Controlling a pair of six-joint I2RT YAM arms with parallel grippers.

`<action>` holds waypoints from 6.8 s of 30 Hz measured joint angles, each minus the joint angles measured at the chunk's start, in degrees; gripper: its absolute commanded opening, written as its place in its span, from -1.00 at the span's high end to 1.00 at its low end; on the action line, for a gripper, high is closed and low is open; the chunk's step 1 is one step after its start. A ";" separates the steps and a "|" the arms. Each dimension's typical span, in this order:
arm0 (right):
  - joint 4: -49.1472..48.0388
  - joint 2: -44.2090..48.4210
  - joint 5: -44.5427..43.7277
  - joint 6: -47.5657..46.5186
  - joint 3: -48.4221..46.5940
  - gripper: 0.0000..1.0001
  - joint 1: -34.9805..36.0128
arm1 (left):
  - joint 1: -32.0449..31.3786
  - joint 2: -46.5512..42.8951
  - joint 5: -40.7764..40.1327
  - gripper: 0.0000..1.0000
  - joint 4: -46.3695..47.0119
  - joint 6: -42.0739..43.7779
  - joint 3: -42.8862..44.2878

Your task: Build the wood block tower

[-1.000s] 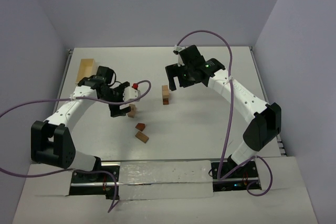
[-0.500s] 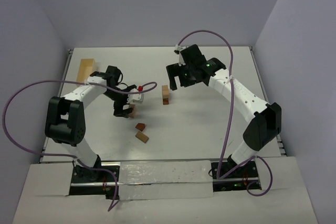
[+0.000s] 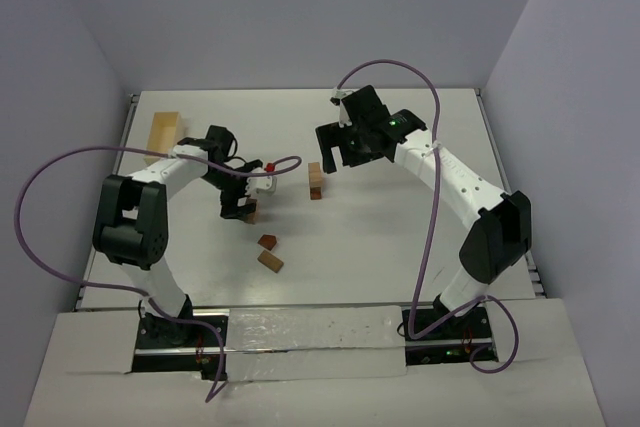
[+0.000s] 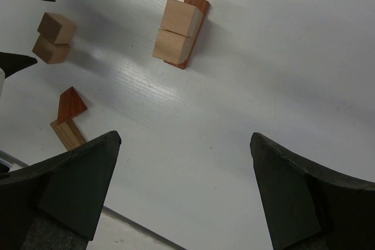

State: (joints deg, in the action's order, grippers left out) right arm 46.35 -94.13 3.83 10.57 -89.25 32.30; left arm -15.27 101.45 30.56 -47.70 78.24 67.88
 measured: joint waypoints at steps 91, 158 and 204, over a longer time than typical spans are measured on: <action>-14.22 6.86 42.96 7.06 14.40 -0.86 -31.17 | -15.35 18.06 1.79 1.00 -26.42 -32.52 55.33; -3.02 5.53 36.70 -2.99 3.32 -0.88 -31.17 | -19.96 33.61 -6.39 0.72 -26.78 -28.50 67.23; -3.02 5.38 36.72 -2.99 3.32 -0.89 -31.17 | -20.44 34.69 -7.47 0.32 -24.51 -29.75 65.88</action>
State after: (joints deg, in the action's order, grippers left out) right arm 43.33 -88.75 40.56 7.57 -85.93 1.13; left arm -35.71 136.14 23.09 -72.20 48.48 133.75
